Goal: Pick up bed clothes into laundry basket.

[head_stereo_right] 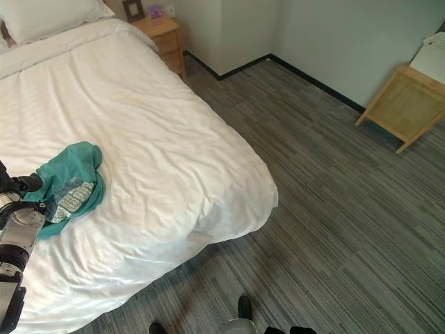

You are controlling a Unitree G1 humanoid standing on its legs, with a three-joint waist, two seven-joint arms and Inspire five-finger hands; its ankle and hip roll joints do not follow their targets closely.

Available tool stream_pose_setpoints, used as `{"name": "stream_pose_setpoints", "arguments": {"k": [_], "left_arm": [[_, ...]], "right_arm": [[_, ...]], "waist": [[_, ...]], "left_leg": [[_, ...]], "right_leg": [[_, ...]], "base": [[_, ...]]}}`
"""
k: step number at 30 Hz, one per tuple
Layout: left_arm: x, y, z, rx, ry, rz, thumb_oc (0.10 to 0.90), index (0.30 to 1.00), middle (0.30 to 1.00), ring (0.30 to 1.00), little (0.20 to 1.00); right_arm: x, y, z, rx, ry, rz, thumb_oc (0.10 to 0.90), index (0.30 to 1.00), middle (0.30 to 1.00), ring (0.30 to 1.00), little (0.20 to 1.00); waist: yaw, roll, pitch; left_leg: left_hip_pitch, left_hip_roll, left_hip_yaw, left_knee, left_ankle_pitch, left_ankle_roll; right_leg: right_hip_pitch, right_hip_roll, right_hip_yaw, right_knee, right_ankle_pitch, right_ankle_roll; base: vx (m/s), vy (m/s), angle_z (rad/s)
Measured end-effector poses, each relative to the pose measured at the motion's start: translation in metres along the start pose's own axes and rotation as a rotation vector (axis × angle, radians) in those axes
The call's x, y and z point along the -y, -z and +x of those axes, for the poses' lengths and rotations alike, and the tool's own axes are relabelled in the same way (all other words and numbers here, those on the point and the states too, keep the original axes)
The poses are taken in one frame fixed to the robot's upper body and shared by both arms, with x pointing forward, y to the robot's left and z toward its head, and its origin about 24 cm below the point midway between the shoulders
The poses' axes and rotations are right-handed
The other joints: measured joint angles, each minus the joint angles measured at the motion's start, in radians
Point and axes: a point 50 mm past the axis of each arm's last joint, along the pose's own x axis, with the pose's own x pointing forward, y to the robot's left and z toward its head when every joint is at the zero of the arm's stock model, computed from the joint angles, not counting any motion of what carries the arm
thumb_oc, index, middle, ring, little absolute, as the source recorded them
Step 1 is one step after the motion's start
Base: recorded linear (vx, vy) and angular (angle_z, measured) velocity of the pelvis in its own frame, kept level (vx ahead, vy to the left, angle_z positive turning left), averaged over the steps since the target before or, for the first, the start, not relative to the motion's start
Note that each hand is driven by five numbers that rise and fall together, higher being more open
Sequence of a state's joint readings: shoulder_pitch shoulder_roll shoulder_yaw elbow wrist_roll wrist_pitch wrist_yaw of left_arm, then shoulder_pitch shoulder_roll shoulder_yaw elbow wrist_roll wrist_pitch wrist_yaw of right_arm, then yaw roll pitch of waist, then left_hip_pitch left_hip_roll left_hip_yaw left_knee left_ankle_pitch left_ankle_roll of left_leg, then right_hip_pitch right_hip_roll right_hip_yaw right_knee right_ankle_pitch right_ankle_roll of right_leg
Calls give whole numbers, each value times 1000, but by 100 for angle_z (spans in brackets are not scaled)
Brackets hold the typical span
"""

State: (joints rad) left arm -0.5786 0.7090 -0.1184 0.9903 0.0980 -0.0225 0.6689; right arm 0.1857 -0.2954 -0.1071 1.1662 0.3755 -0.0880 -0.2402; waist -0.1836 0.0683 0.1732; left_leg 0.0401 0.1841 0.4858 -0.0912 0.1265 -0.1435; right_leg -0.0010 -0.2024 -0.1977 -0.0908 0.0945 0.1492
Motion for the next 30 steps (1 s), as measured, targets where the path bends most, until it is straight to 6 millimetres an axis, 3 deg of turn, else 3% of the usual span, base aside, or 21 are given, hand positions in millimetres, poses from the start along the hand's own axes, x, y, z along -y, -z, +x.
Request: {"name": "stream_pose_setpoints", "arguments": {"k": [3,5,10,11,12,15,18,19,20,21,22,23,24,25,26,27,28,29,30], "left_arm": [[7,5,1,-32,95,50,800,900,900,900,900],[16,3,0,-42,191,77,800,900,900,900,900],[38,3,-11,-40,375,104,800,900,900,900,900],[50,6,-21,-44,472,140,800,900,900,900,900],[53,7,-23,-48,495,145,400,300,300,300,300],[68,13,-39,-33,562,234,400,300,300,300,300],[67,8,-36,-12,558,284,400,300,300,300,300],[79,10,-53,34,558,322,400,300,300,300,300],[96,10,-86,136,544,307,400,300,300,300,300],[131,11,-169,222,626,211,400,300,300,300,300],[122,4,-147,259,689,210,400,300,300,300,300],[91,-7,-93,346,714,314,400,300,300,300,300],[66,-23,-68,372,608,269,400,300,300,300,300],[41,-38,-59,455,538,244,400,300,300,300,300],[0,-57,-64,622,467,194,400,300,300,300,300],[-33,-84,-84,836,408,107,400,300,300,300,300],[-43,-104,-99,983,385,2,400,300,300,300,300],[-52,-104,-111,998,370,-82,400,300,300,300,300],[-53,-103,-126,1012,374,-186,400,300,300,300,300]], "right_arm": [[-6,-38,5,115,-49,16,400,300,300,300,300],[5,-66,10,161,-39,11,400,300,300,300,300],[24,-104,13,245,-17,-3,400,300,300,300,300],[31,-114,14,252,-19,-13,400,300,300,300,300],[33,-117,14,254,-18,-12,400,300,300,300,300],[48,-123,15,232,-10,-51,400,300,300,300,300],[63,-127,15,226,9,-81,400,300,300,300,300],[53,-124,14,238,4,-110,400,300,300,300,300],[44,-110,13,239,4,-151,400,300,300,300,300],[17,-87,10,213,-124,-160,400,300,300,300,300],[12,-109,7,265,-226,-213,400,300,300,300,300],[15,-167,-17,541,-279,-204,400,300,300,300,300],[22,-186,-33,669,-291,-196,400,300,300,300,300],[28,-195,-44,743,-293,-211,400,300,300,300,300],[32,-198,-55,813,-309,-229,400,300,300,300,300],[39,-193,-60,861,-307,-219,400,300,300,300,300],[46,-188,-58,848,-292,-222,400,300,300,300,300],[48,-190,-59,859,-294,-249,400,300,300,300,300],[52,-197,-63,908,-289,-249,400,300,300,300,300]], "waist": [[3,2,1],[3,1,3],[4,-6,7],[4,-7,8],[4,-7,8],[4,0,3],[2,16,-7],[27,14,-6],[50,13,-7],[89,40,-59],[91,62,-66],[85,87,-70],[87,94,-71],[95,96,-71],[88,78,-57],[97,50,-35],[144,48,-39],[149,35,-36],[149,45,-26]], "left_leg": [[-31,-2,4,0,0,0],[-46,-5,1,0,0,0],[-60,-6,-4,0,1,1],[-62,-9,-4,0,0,3],[-62,-9,-4,0,-1,3],[-62,-15,-4,0,-2,4],[-56,-18,-2,0,-4,8],[-58,-15,-27,6,-4,9],[-40,-8,-71,21,-3,8],[19,4,-81,14,-6,-4],[17,6,-114,34,-61,-33],[-6,8,-86,13,-46,-20],[-7,2,-87,5,-35,-17],[-4,1,-92,4,-25,-14],[1,1,-94,4,-16,-19],[20,8,-91,4,-3,-22],[41,11,-94,5,5,-14],[49,10,-87,4,4,-15],[44,4,-99,4,5,-15]], "right_leg": [[-34,-2,3,0,0,0],[-48,-6,1,0,1,2],[-56,-9,-11,0,1,3],[-57,-10,-14,0,2,3],[-57,-11,-14,0,2,3],[-57,-12,-14,0,2,5],[-53,-14,-10,0,3,7],[-39,-15,-33,1,-3,14],[-10,-14,-44,1,-7,16],[41,-13,-29,14,-32,-6],[8,0,11,77,-88,22],[-17,-12,8,81,-79,29],[-7,-13,3,56,-62,31],[11,-8,-6,32,-42,30],[37,-3,-20,0,-29,26],[57,4,-31,0,-29,25],[94,13,-48,0,-31,26],[88,0,-42,-3,-45,36],[97,-2,-49,0,-50,33]], "base": [[-42,50,-5],[-39,16,3],[-16,41,5],[-21,44,4],[-11,51,3],[-13,22,1],[-40,-76,-3],[-112,-224,-3],[-172,-244,35],[-98,-86,29],[-141,-154,14],[-162,-231,-18],[-178,-204,-5],[-136,-136,18],[-150,-41,25],[-167,-7,42],[-268,-11,16],[-290,-31,17],[-447,-98,17]]}}
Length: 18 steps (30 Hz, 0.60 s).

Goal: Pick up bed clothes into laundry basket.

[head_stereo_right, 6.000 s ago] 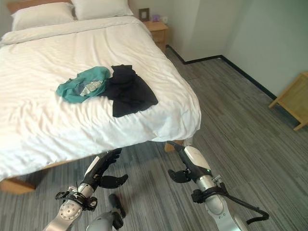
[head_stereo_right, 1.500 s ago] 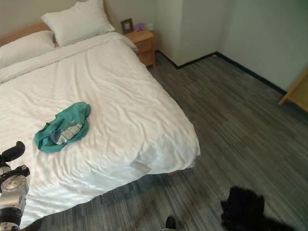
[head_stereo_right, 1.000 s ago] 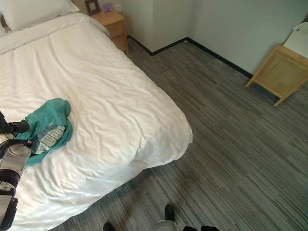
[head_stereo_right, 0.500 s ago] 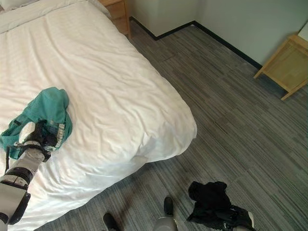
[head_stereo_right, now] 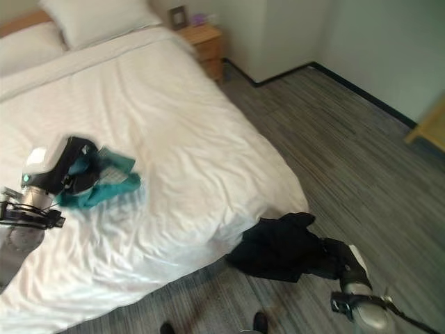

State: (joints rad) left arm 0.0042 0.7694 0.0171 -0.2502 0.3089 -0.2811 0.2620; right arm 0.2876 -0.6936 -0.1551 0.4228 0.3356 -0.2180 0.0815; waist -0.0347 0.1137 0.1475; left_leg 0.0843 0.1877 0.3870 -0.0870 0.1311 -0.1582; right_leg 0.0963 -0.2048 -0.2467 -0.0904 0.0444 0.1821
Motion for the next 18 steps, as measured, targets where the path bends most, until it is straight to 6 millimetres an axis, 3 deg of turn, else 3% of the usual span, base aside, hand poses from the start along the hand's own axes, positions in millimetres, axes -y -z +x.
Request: {"name": "stream_pose_setpoints", "arguments": {"k": [1,3,4,5,6,7,8,10,11,12,13,14,15,16,17,18], "left_arm": [[19,-11,-15,-10,3,-142,400,300,300,300,300],[33,-12,-34,-66,49,-231,400,300,300,300,300],[42,-11,-46,-118,84,-304,400,300,300,300,300],[46,-8,-49,-146,102,-338,400,300,300,300,300],[51,-4,-54,-178,124,-369,400,300,300,300,300],[53,-4,-56,-192,126,-383,400,300,300,300,300],[57,-4,-62,-241,87,-496,400,300,300,300,300],[56,-8,-54,-213,34,-555,400,300,300,300,300],[56,-11,-40,-175,-5,-605,400,300,300,300,300],[55,-12,-32,-148,0,-604,400,300,300,300,300],[55,-12,-23,-121,10,-597,400,300,300,300,300],[60,-11,-19,-117,32,-599,400,300,300,300,300],[62,-9,-16,-122,48,-591,400,300,300,300,300],[74,-3,-21,-163,116,-590,400,300,300,300,300],[82,3,-33,-248,140,-621,400,300,300,300,300],[90,3,-40,-282,181,-629,400,300,300,300,300]], "right_arm": [[10,-2,2,8,43,8,400,300,300,300,300],[12,6,2,-26,48,27,400,300,300,300,300],[13,23,-3,-90,82,74,400,300,300,300,300],[15,30,-4,-125,103,93,400,300,300,300,300],[19,38,-9,-159,123,107,400,300,300,300,300],[21,40,-10,-171,134,112,400,300,300,300,300],[38,54,-21,-236,211,136,400,300,300,300,300],[55,59,-28,-265,292,173,400,300,300,300,300],[66,63,-31,-293,347,198,400,300,300,300,300],[69,66,-34,-312,366,206,400,300,300,300,300],[71,67,-34,-314,382,236,400,300,300,300,300],[71,74,-38,-332,400,282,400,300,300,300,300],[67,81,-42,-352,410,318,400,300,300,300,300],[52,87,-42,-369,412,348,400,300,300,300,300],[21,60,-29,-262,418,315,400,300,300,300,300],[2,35,-20,-115,337,276,400,300,300,300,300]], "waist": [[6,9,34],[-5,-12,47],[-4,-62,73],[3,-74,87],[-11,-74,87],[-18,-71,87],[-70,-60,79],[-100,-53,77],[-121,-52,76],[-130,-62,78],[-136,-90,86],[-145,-116,80],[-144,-142,72],[-151,-188,57],[-136,-205,74],[-154,-199,74]], "left_leg": [[-23,-18,-14,19,17,8],[-58,-40,-43,45,68,-19],[-68,-62,-94,92,105,-97],[-86,-36,-94,227,23,-68],[-92,13,-111,385,-48,-76],[-98,26,-118,443,-66,-77],[-34,80,-207,514,-121,-109],[23,92,-225,397,-130,-112],[84,74,-227,232,-175,-99],[140,50,-213,129,-176,-94],[155,28,-202,79,-189,-69],[144,5,-200,64,-215,-44],[135,-10,-198,65,-222,-39],[124,-47,-208,85,-226,-37],[119,-41,-157,140,-230,-42],[137,-44,-150,96,-224,-33]], "right_leg": [[-8,-20,-25,25,0,-3],[-16,-57,-49,47,-7,-14],[-19,-121,-64,51,-5,-27],[-8,-135,-68,55,-1,-25],[7,-140,-82,60,0,-27],[19,-131,-87,60,-1,-26],[31,-143,-110,93,-6,-18],[-25,-146,-100,144,-3,-11],[-74,-161,-101,192,6,4],[-101,-189,-94,234,9,9],[-197,-236,-66,362,1,17],[-256,-250,-64,375,-12,21],[-251,-241,-84,302,3,10],[-219,-222,-79,194,152,-31],[-206,-225,-115,153,248,-91],[-206,-231,-114,159,277,-81]], "base": [[-478,-117,42],[-344,-54,47],[-192,9,41],[-326,75,34],[-157,65,18],[-340,239,50],[-296,227,39],[-280,189,30],[-233,103,28],[-298,160,18],[-229,110,4],[-364,207,3],[-342,232,23],[-533,425,-20],[-291,296,-40],[-313,278,-53]]}}
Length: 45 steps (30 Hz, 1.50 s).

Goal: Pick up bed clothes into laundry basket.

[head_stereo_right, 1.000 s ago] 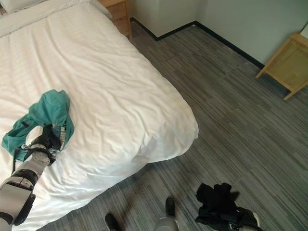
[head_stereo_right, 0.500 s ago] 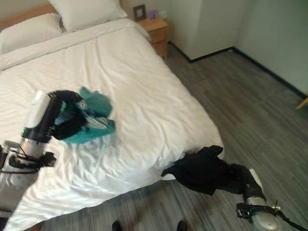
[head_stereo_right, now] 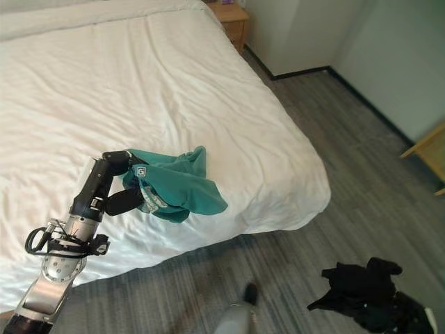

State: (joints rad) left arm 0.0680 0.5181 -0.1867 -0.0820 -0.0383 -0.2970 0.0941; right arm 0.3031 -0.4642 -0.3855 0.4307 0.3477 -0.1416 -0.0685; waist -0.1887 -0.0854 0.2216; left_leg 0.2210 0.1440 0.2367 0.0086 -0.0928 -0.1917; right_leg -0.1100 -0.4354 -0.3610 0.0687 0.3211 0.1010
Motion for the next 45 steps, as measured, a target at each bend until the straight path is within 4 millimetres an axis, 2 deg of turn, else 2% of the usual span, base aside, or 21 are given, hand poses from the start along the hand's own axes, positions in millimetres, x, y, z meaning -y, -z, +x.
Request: {"name": "stream_pose_setpoints", "arguments": {"k": [2,4,5,6,7,8,9,11,13,14,15,17,18,19,21,27,30,31,32,38,45], "left_arm": [[19,3,1,-14,99,-18,400,300,300,300,300],[45,2,6,-19,195,-52,400,300,300,300,300],[48,-1,9,-9,201,-56,400,300,300,300,300],[49,-11,16,37,183,-60,400,300,300,300,300],[43,-24,28,101,150,-52,400,300,300,300,300],[46,-28,41,126,152,-41,400,300,300,300,300],[65,-36,54,138,189,-68,400,300,300,300,300],[63,-56,54,223,166,-89,400,300,300,300,300],[40,-71,52,306,101,-25,400,300,300,300,300],[30,-73,53,315,64,-2,400,300,300,300,300],[26,-76,58,328,24,-10,400,300,300,300,300],[28,-82,59,358,15,-16,400,300,300,300,300],[30,-82,58,355,-7,-20,400,300,300,300,300],[30,-77,58,338,-22,-11,400,300,300,300,300],[28,-70,57,301,-38,11,400,300,300,300,300],[22,-65,54,286,-119,41,400,300,300,300,300],[20,-58,50,256,-152,48,400,300,300,300,300],[23,-53,46,238,-172,69,400,300,300,300,300],[25,-56,49,264,-154,122,400,300,300,300,300],[44,-40,63,186,-126,97,400,300,300,300,300],[70,33,52,-283,-102,-187,400,300,300,300,300]], "right_arm": [[-47,-43,0,207,-138,-47,400,300,300,300,300],[-111,-50,-15,303,-289,79,400,300,300,300,300],[-133,-52,-20,304,-369,69,400,300,300,300,300],[-175,-62,-33,340,-503,63,400,300,300,300,300],[-194,-78,-38,403,-554,74,400,300,300,300,300],[-208,-79,-40,409,-590,64,400,300,300,300,300],[-198,-54,-41,312,-596,-41,400,300,300,300,300],[-194,-44,-38,264,-594,-115,400,300,300,300,300],[-198,-42,-34,268,-620,-186,400,300,300,300,300],[-202,-44,-35,276,-634,-193,400,300,300,300,300],[-200,-50,-28,293,-618,-209,400,300,300,300,300],[-192,-59,-20,325,-595,-238,400,300,300,300,300],[-186,-66,-14,358,-594,-286,400,300,300,300,300],[-186,-67,-13,359,-600,-297,400,300,300,300,300],[-185,-63,-18,354,-608,-290,400,300,300,300,300],[-178,-69,-16,392,-601,-340,400,300,300,300,300],[-179,-76,-20,428,-612,-346,400,300,300,300,300],[-174,-85,-22,482,-608,-368,400,300,300,300,300],[-165,-106,-22,581,-593,-419,400,300,300,300,300],[-145,-151,-19,753,-439,-367,400,300,300,300,300],[-148,-166,-16,802,-373,-329,400,300,300,300,300]], "waist": [[13,5,2],[31,-5,-2],[49,-15,1],[62,-63,-9],[91,-33,9],[98,-5,34],[72,44,31],[106,45,30],[214,36,17],[224,26,10],[243,5,6],[246,13,3],[235,78,-6],[234,91,3],[227,71,-9],[207,112,-19],[232,113,-17],[273,110,-13],[227,112,-11],[145,192,-32],[148,157,-2]], "left_leg": [[36,-39,27,-45,-3,29],[31,-63,69,31,-51,54],[24,-73,102,84,-75,78],[-70,-151,148,243,-174,171],[-143,-190,150,288,-222,265],[-139,-133,195,305,-218,225],[-132,-87,159,266,-187,205],[-86,-51,227,217,-147,176],[-9,-3,391,240,-144,166],[-41,17,401,346,-142,147],[-163,39,404,428,-126,131],[-179,6,421,119,-42,130],[-167,57,447,-30,187,155],[-134,89,471,-26,235,141],[-117,97,490,12,223,137],[-90,144,531,58,210,116],[-119,191,399,226,202,111],[-135,171,188,251,125,63],[-141,156,184,120,118,4],[-102,145,226,-30,279,43],[-175,164,185,236,308,15]], "right_leg": [[-10,-12,7,-5,42,34],[-20,-3,-9,-14,87,28],[-34,2,-15,-26,118,-2],[-109,12,24,-107,207,-106],[-179,58,6,-46,150,-43],[-213,77,3,96,-35,4],[-140,107,-46,227,-191,11],[-103,125,-130,389,-353,-36],[-1,104,-240,524,-477,-115],[32,142,-232,424,-489,-132],[76,183,-206,220,-423,-120],[100,224,-185,79,-338,-119],[122,291,-177,51,-330,-106],[144,309,-151,35,-331,-95],[171,315,-115,-20,-315,-84],[179,375,-34,-116,-261,-93],[175,405,31,-114,-247,-135],[170,386,76,-93,-261,-155],[170,382,80,-107,-257,-150],[203,450,119,-144,-260,-120],[229,399,143,-145,-259,-128]], "base": [[-251,159,-50],[-440,212,-77],[-676,168,-140],[-674,162,-218],[-340,41,-234],[-442,-76,-112],[-430,-68,-23],[-443,-136,-58],[-382,-186,-220],[-247,-233,-183],[-218,-263,-97],[-246,-356,-70],[-158,-243,-71],[-171,-212,-100],[-159,-203,-64],[-71,-147,-58],[-75,-280,-100],[1,-78,-76],[1,-69,-82],[33,-64,-33],[67,-126,-24]]}}
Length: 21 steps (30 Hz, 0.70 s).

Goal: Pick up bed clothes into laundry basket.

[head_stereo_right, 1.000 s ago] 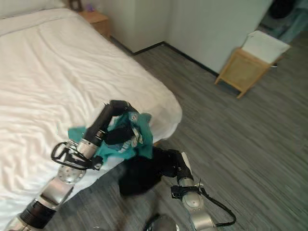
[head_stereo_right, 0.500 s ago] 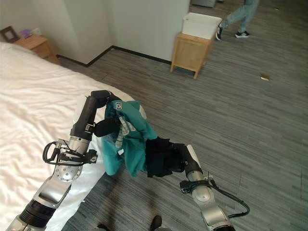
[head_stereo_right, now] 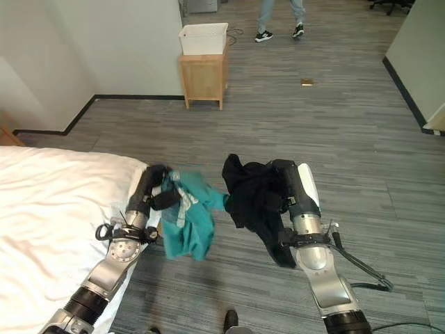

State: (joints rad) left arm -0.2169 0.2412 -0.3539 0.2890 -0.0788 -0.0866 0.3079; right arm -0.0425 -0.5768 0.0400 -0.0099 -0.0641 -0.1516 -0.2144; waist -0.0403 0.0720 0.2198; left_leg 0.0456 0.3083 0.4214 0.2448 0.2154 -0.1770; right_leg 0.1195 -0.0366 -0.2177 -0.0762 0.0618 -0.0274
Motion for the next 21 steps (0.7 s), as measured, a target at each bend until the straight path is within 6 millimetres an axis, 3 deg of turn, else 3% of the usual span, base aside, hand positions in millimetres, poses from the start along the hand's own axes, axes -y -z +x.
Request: {"name": "stream_pose_setpoints", "arguments": {"k": [2,3,5,6,7,9,11,13,14,15,16,17,18,19,20,21], "left_arm": [[-2,6,-3,-24,3,-3,400,300,300,300,300],[-1,6,-4,-23,7,-6,400,300,300,300,300],[0,2,-5,-7,15,-13,400,300,300,300,300],[0,-1,-6,6,19,-15,400,300,300,300,300],[0,-2,-6,13,21,-12,400,300,300,300,300],[-3,-3,-5,18,26,2,400,300,300,300,300],[-7,-2,-5,17,27,16,400,300,300,300,300],[-4,-2,-6,17,31,8,400,300,300,300,300],[-13,3,-11,20,38,47,400,300,300,300,300],[-24,9,-19,8,7,50,400,300,300,300,300],[-31,17,-28,-26,-24,40,400,300,300,300,300],[-34,26,-36,-76,-32,54,400,300,300,300,300],[-38,31,-39,-106,-37,78,400,300,300,300,300],[-42,34,-39,-125,-40,98,400,300,300,300,300],[-43,36,-40,-144,-43,106,400,300,300,300,300],[-42,36,-39,-147,-50,101,400,300,300,300,300]], "right_arm": [[3,1,1,-8,23,-6,400,300,300,300,300],[4,1,2,-14,33,-4,400,300,300,300,300],[4,2,2,-22,37,-6,400,300,300,300,300],[1,5,1,-42,32,0,400,300,300,300,300],[0,7,1,-51,23,-2,400,300,300,300,300],[-4,11,-1,-72,7,0,400,300,300,300,300],[-5,13,-2,-80,-3,-2,400,300,300,300,300],[-1,13,-2,-78,-4,-21,400,300,300,300,300],[-16,18,-2,-103,-23,10,400,300,300,300,300],[-30,23,-1,-130,-77,14,400,300,300,300,300],[-42,27,-5,-154,-144,10,400,300,300,300,300],[-47,33,-20,-190,-196,15,400,300,300,300,300],[-51,33,-29,-199,-221,30,400,300,300,300,300],[-59,35,-34,-227,-230,57,400,300,300,300,300],[-68,38,-42,-253,-249,74,400,300,300,300,300],[-72,37,-43,-252,-272,74,400,300,300,300,300]], "waist": [[-1,-30,21],[15,-48,32],[22,-74,48],[34,-77,50],[45,-75,51],[60,-68,50],[59,-67,50],[42,-29,43],[18,-52,52],[34,-86,52],[46,-113,43],[76,-123,20],[83,-89,1],[89,-114,0],[109,-148,-15],[110,-151,-17]], "left_leg": [[-88,9,-32,141,50,-9],[-119,-9,-57,163,-19,-11],[-150,-62,-50,97,-102,22],[-156,-115,-8,-57,-129,58],[-164,-133,27,-129,-125,64],[-176,-146,68,-199,-113,79],[-196,-158,74,-187,-78,112],[-178,-163,67,-188,79,151],[-244,-111,82,-21,-84,100],[-231,-83,175,-22,-154,111],[-225,-77,228,-44,-188,144],[-254,-83,254,-66,-184,136],[-286,-83,263,-110,-177,151],[-275,-100,259,-85,-162,188],[-259,-136,265,-83,-167,191],[-241,-158,257,-101,-162,216]], "right_leg": [[11,-2,19,-4,-17,-35],[13,-19,29,-13,-8,-34],[10,-32,35,-13,-11,-38],[10,-32,42,-14,-22,-27],[11,-14,48,-14,-22,-29],[26,12,65,-14,-35,-36],[45,22,77,-14,-44,-26],[64,39,87,-14,-72,13],[100,54,75,-10,-156,-40],[102,33,94,17,-165,-24],[103,17,108,31,-179,-21],[108,8,105,25,-197,-10],[136,19,86,8,-226,15],[159,-11,88,13,-250,32],[146,-52,87,84,-280,81],[95,-74,58,210,-306,134]], "base": [[159,-149,5],[200,-82,-4],[314,-13,-14],[259,12,-24],[122,3,-37],[5,3,-39],[440,-27,-44],[1145,-39,-15],[499,10,-7],[285,-22,-29],[324,-56,-69],[454,-61,-29],[629,-10,-3],[569,-20,0],[411,-74,-11],[250,-101,-6]]}}
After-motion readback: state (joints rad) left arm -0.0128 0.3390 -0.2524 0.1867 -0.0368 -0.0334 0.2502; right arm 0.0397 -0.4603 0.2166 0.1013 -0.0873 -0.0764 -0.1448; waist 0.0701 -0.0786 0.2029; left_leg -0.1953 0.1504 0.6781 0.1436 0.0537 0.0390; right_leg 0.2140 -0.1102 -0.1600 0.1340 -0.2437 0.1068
